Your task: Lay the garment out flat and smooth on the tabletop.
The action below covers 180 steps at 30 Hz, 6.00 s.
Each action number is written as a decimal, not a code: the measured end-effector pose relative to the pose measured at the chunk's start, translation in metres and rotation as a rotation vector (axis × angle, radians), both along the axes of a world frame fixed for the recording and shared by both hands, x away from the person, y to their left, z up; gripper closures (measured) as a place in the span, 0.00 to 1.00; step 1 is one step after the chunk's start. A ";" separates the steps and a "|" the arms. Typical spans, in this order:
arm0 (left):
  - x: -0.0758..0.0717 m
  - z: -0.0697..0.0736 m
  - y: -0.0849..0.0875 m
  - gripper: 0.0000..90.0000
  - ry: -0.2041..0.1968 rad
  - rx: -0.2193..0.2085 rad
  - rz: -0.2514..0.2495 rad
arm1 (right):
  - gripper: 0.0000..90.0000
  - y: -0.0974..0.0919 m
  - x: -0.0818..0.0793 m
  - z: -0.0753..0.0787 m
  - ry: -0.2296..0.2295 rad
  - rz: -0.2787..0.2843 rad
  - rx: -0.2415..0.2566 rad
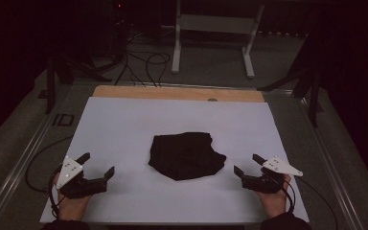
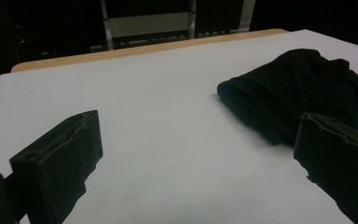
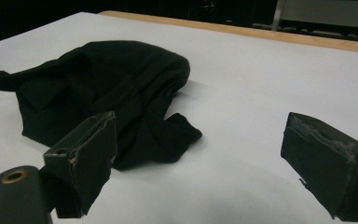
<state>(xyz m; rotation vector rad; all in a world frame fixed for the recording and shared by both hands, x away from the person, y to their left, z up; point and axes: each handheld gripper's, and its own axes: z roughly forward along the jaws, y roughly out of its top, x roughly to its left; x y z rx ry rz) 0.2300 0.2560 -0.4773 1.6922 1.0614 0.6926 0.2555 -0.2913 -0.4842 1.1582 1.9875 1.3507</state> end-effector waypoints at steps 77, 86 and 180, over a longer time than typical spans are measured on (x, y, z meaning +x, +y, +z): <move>0.001 -0.007 0.002 0.02 0.008 -0.009 0.057 | 0.97 0.039 0.087 -0.007 0.233 -0.049 -0.184; 0.001 -0.007 0.002 0.02 0.011 -0.005 0.060 | 0.96 0.010 0.073 -0.007 0.264 -0.111 -0.182; 0.040 -0.012 -0.098 0.36 0.066 0.173 -0.101 | 0.52 0.027 0.027 0.005 0.115 0.060 -0.054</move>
